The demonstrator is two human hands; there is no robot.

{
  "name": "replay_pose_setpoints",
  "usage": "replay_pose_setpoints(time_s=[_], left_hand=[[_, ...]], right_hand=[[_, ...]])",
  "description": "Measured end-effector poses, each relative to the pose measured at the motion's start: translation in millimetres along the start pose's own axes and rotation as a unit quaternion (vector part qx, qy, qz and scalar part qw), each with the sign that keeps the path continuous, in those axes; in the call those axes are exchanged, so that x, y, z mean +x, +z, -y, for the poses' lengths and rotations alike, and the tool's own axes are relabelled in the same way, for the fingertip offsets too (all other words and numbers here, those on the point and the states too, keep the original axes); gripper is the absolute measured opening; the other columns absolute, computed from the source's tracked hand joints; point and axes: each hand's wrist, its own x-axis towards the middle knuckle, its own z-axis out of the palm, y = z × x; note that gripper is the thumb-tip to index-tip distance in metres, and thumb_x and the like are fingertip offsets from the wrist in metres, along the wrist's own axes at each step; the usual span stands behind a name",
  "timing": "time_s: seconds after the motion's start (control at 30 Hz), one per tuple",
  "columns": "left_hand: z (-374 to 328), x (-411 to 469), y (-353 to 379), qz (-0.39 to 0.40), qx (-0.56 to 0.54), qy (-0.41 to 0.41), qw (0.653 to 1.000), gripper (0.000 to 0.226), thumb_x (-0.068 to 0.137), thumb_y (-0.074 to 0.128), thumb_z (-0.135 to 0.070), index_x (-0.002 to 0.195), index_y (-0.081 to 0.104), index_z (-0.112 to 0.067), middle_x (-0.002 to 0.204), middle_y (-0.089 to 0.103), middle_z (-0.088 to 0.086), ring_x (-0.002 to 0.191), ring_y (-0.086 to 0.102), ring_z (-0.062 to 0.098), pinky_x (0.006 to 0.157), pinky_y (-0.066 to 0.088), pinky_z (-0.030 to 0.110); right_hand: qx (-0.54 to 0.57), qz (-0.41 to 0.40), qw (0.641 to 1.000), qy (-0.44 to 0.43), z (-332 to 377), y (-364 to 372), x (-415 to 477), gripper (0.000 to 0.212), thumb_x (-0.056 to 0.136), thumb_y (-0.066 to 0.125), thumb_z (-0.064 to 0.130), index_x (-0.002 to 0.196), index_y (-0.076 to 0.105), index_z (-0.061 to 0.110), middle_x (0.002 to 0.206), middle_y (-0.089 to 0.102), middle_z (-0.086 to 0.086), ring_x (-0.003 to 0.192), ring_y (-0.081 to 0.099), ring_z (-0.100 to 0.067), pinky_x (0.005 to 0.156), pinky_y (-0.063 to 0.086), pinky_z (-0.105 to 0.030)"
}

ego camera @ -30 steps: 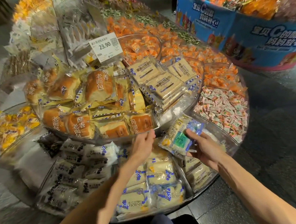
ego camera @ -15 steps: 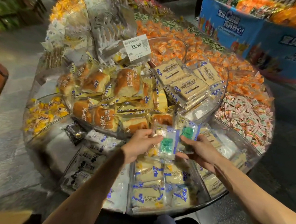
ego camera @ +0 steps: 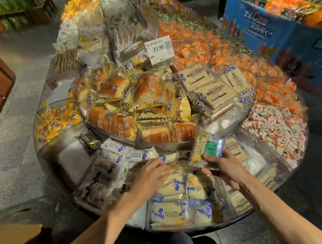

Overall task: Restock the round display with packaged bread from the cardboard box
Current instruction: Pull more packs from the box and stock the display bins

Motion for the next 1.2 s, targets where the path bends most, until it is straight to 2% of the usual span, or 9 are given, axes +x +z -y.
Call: replay_pose_setpoints(time_s=[0.2, 0.4, 0.53, 0.63, 0.73, 0.8, 1.0, 1.13, 1.2], left_hand=[[6.8, -21.3, 53.4, 0.064, 0.132, 0.16, 0.976, 0.054, 0.044, 0.097, -0.007, 0.089, 0.068, -0.02, 0.097, 0.059, -0.008, 0.091, 0.056, 0.006, 0.065, 0.055, 0.013], [22.5, -23.0, 65.6, 0.055, 0.157, 0.205, 0.965, 0.039, 0.076, 0.078, -0.054, 0.095, 0.072, -0.02, 0.096, 0.064, -0.006, 0.092, 0.055, 0.007, 0.064, 0.058, 0.019], [6.7, -22.8, 50.3, 0.125, 0.118, 0.117, 0.978, 0.06, 0.096, 0.032, -0.064, 0.115, 0.07, -0.022, 0.114, 0.063, -0.006, 0.107, 0.055, 0.009, 0.088, 0.051, 0.025], [-14.6, -8.8, 38.6, 0.127, -0.073, -0.114, 0.983, 0.067, 0.092, 0.03, -0.071, 0.119, 0.067, -0.023, 0.117, 0.065, -0.008, 0.108, 0.056, 0.008, 0.104, 0.044, 0.034], [-32.6, 15.5, 13.7, 0.115, -0.447, -0.351, 0.815, 0.07, 0.088, 0.032, -0.079, 0.116, 0.06, -0.021, 0.101, 0.073, 0.009, 0.086, 0.07, 0.02, 0.078, 0.058, 0.038], [-40.0, 28.2, -5.4, 0.215, -0.567, -0.362, 0.708, 0.058, 0.094, 0.042, -0.066, 0.125, 0.055, -0.02, 0.111, 0.07, 0.019, 0.087, 0.069, 0.025, 0.069, 0.055, 0.032], [-59.7, 39.8, -22.8, 0.201, -0.643, -0.332, 0.66, 0.029, 0.096, 0.06, -0.012, 0.124, 0.061, -0.007, 0.113, 0.072, 0.015, 0.09, 0.07, 0.021, 0.073, 0.059, 0.033], [-60.4, 44.9, -19.4, 0.098, -0.656, -0.364, 0.654, 0.02, 0.092, 0.065, -0.007, 0.107, 0.056, -0.017, 0.107, 0.072, 0.017, 0.09, 0.07, 0.028, 0.087, 0.058, 0.044], [-61.0, 45.0, -12.7, 0.093, -0.641, -0.372, 0.665, 0.021, 0.092, 0.067, -0.009, 0.107, 0.055, -0.017, 0.109, 0.071, 0.017, 0.093, 0.07, 0.03, 0.088, 0.057, 0.044]], right_hand=[[-0.026, -0.015, 1.0, -0.007, -6.2, -8.0, 0.8, 0.027, 0.086, 0.066, -0.006, 0.109, 0.063, 0.007, 0.107, 0.074, -0.016, 0.095, 0.072, -0.031, 0.068, 0.062, -0.042], [-0.021, -0.021, 1.0, -0.005, -9.9, -9.8, -8.8, 0.017, 0.091, 0.063, -0.002, 0.106, 0.061, 0.006, 0.086, 0.078, -0.008, 0.075, 0.075, -0.024, 0.069, 0.06, -0.04], [-0.004, -0.007, 1.0, -0.002, -12.6, -7.1, -17.8, 0.011, 0.095, 0.059, 0.0, 0.105, 0.06, 0.004, 0.076, 0.076, -0.004, 0.063, 0.073, -0.018, 0.069, 0.059, -0.045], [-0.132, -0.004, 0.987, -0.096, -13.8, -9.6, -21.5, 0.022, 0.091, 0.063, -0.002, 0.113, 0.061, 0.0, 0.103, 0.075, -0.015, 0.085, 0.075, -0.024, 0.074, 0.063, -0.035], [-0.266, 0.07, 0.949, -0.156, -10.8, -11.8, -27.5, 0.023, 0.085, 0.067, -0.01, 0.107, 0.066, -0.003, 0.101, 0.075, -0.003, 0.094, 0.072, -0.01, 0.081, 0.058, -0.023], [-0.31, 0.156, 0.925, -0.156, -6.6, -8.2, -35.6, 0.036, 0.082, 0.065, -0.016, 0.106, 0.073, 0.009, 0.118, 0.071, 0.007, 0.102, 0.067, 0.003, 0.087, 0.056, -0.021], [-0.3, 0.16, 0.918, -0.206, -1.2, -10.1, -36.3, 0.059, 0.074, 0.066, -0.003, 0.12, 0.063, 0.033, 0.145, 0.05, 0.011, 0.136, 0.044, -0.001, 0.111, 0.04, -0.027], [-0.051, 0.028, 0.995, -0.082, -6.5, -19.2, -37.1, 0.019, 0.1, 0.053, 0.019, 0.116, 0.059, 0.01, 0.1, 0.071, -0.014, 0.08, 0.071, -0.025, 0.062, 0.059, -0.034], [-0.03, 0.036, 0.997, -0.055, -10.6, -26.6, -37.5, 0.038, 0.096, 0.054, 0.037, 0.108, 0.059, 0.001, 0.079, 0.069, -0.011, 0.065, 0.067, -0.025, 0.057, 0.057, -0.034]])
